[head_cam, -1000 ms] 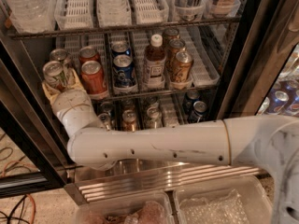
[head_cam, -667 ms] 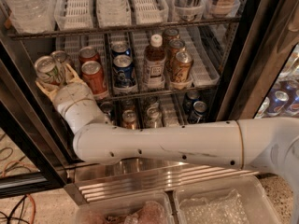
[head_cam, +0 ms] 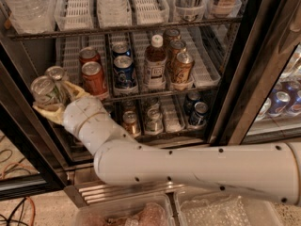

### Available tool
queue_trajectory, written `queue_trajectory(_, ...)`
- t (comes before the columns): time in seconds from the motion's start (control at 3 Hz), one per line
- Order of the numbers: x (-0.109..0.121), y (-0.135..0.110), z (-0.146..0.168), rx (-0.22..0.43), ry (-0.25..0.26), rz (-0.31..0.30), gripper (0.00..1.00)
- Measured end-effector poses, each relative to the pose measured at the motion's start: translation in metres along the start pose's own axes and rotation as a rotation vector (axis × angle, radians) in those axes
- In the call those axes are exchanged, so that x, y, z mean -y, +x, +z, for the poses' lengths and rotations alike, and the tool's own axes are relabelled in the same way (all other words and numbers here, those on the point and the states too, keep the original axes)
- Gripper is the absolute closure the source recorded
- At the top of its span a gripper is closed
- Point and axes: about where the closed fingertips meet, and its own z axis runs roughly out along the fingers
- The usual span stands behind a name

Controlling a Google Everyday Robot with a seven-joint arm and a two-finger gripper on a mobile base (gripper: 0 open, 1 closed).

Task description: Pick 7up can from middle shelf of fridge

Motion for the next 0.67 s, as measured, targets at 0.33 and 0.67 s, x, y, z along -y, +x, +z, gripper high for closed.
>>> queue_trajectory(0.33, 0.001, 0.009, -0.042, -0.065, -0.029, 0.009, 1.0)
queue_trajectory(0.67, 0.008, 0.021, -0.077, -0.137, -0.02, 0.009, 1.0)
